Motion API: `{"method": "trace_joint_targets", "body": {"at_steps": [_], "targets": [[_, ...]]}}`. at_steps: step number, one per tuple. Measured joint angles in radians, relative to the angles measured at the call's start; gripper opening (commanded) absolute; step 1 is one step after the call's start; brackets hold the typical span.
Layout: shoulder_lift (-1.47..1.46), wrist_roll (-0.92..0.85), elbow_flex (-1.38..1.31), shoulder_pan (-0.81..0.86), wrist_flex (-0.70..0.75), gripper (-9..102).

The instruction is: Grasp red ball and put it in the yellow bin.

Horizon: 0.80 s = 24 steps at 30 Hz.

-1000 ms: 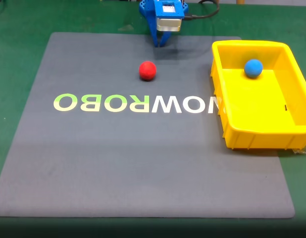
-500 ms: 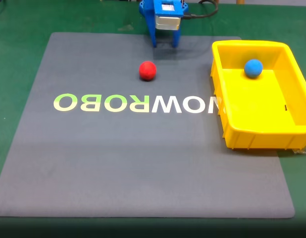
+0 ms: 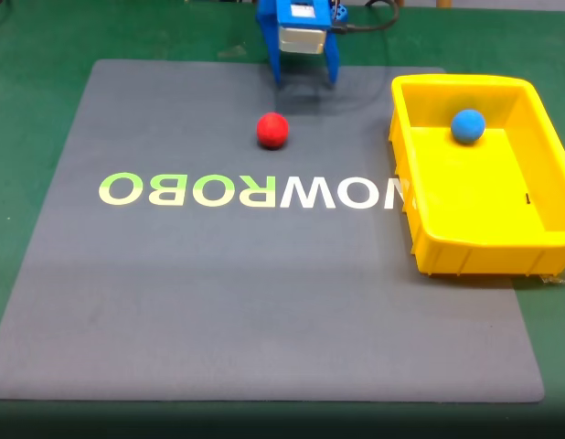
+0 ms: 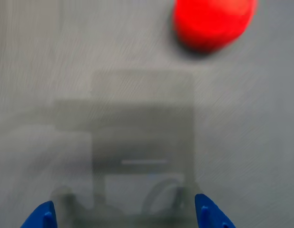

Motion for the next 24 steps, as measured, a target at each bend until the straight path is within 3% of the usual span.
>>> {"method": "trace_joint_targets", "body": {"at_steps": [9, 24], "targets": [[-0.471, -0.046, -0.25, 0.064, -0.249, 32], [-1.012, -0.046, -0.522, 0.067, -0.446, 32]]}}
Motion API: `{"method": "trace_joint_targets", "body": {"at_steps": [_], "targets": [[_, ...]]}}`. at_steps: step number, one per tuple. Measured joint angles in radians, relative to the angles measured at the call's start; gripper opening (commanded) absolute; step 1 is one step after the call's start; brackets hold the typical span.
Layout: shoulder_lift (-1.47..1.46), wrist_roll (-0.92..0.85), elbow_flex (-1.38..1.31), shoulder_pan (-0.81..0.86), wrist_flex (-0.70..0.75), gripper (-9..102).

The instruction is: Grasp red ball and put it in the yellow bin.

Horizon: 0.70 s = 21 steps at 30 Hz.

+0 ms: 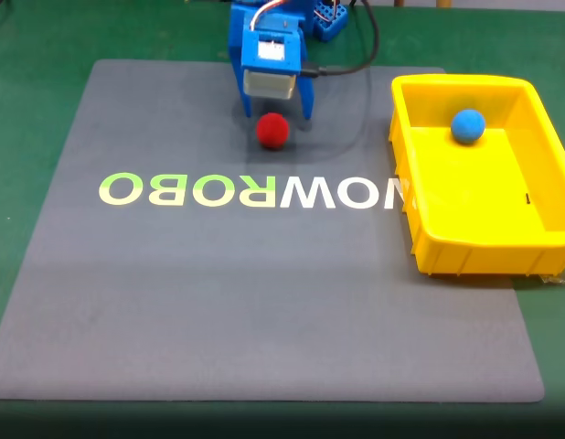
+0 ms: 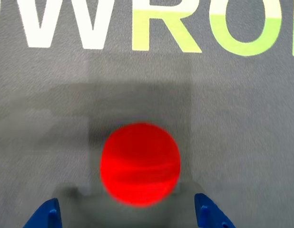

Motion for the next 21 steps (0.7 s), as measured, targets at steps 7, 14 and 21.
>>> {"method": "trace_joint_targets", "body": {"at_steps": [7, 14, 21], "targets": [[-0.095, 0.003, -0.066, 0.0, -0.017, 32], [-0.149, 0.012, -0.1, 0.0, -0.031, 31], [-0.19, 0.025, -0.126, 0.0, -0.046, 29]]}}
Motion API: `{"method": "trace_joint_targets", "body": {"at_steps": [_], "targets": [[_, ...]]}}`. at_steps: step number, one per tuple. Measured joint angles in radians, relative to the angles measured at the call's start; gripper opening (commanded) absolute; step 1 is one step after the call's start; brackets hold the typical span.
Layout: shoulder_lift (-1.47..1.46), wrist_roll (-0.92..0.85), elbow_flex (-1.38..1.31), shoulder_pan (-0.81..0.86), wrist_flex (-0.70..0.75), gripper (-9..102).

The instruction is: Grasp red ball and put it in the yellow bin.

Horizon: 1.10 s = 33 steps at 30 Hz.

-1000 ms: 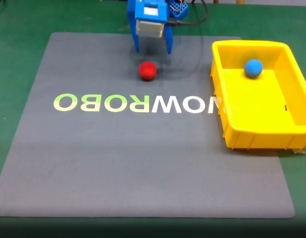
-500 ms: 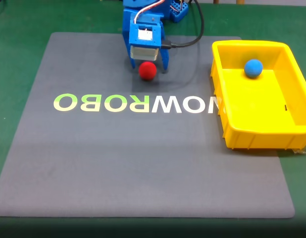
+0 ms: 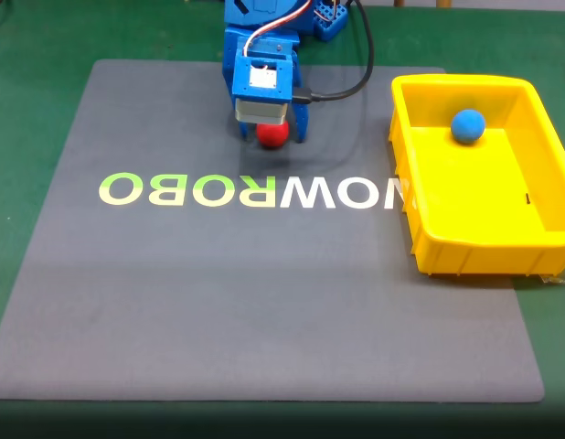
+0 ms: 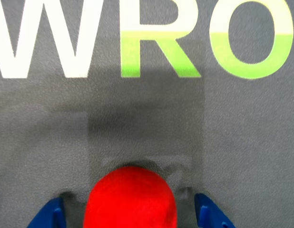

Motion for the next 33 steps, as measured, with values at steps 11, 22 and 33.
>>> {"method": "trace_joint_targets", "body": {"at_steps": [11, 22, 33], "targets": [[-0.043, 0.006, -0.014, -0.017, -0.031, 11], [-0.072, 0.015, -0.023, -0.023, -0.064, 0], [0.11, 0.08, -0.054, -0.095, -0.057, 0]]}}
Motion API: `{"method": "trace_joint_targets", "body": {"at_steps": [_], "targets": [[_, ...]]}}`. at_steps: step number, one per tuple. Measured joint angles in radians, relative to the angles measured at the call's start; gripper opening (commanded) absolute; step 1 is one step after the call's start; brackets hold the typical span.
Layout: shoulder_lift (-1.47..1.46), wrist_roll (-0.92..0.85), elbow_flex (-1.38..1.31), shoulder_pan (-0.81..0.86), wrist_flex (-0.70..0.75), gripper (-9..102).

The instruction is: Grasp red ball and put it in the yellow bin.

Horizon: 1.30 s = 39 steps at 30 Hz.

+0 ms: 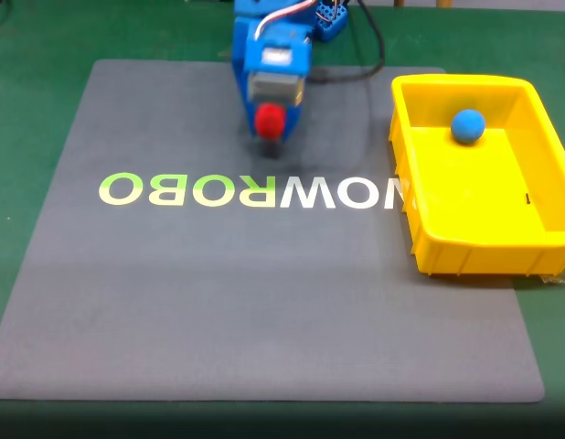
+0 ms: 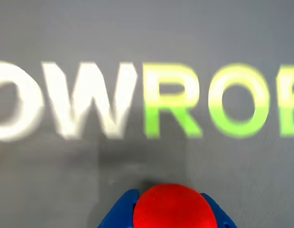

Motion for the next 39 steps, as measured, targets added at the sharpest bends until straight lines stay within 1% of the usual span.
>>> {"method": "trace_joint_targets", "body": {"at_steps": [5, 13, 18, 25, 31, 33, 36, 39], "targets": [[0.101, 0.058, -0.104, -0.109, -0.011, 0], [0.112, 0.109, -0.164, -0.339, -0.181, 1], [0.034, 0.121, -0.17, -0.472, -0.284, 0], [-0.115, 0.124, -0.172, -0.588, -0.434, 1], [-0.167, 0.124, -0.17, -0.618, -0.517, 2], [-0.176, 0.124, -0.17, -0.618, -0.531, 6], [-0.178, 0.124, -0.17, -0.618, -0.541, 21], [-0.181, 0.124, -0.17, -0.618, -0.558, 32]]}}
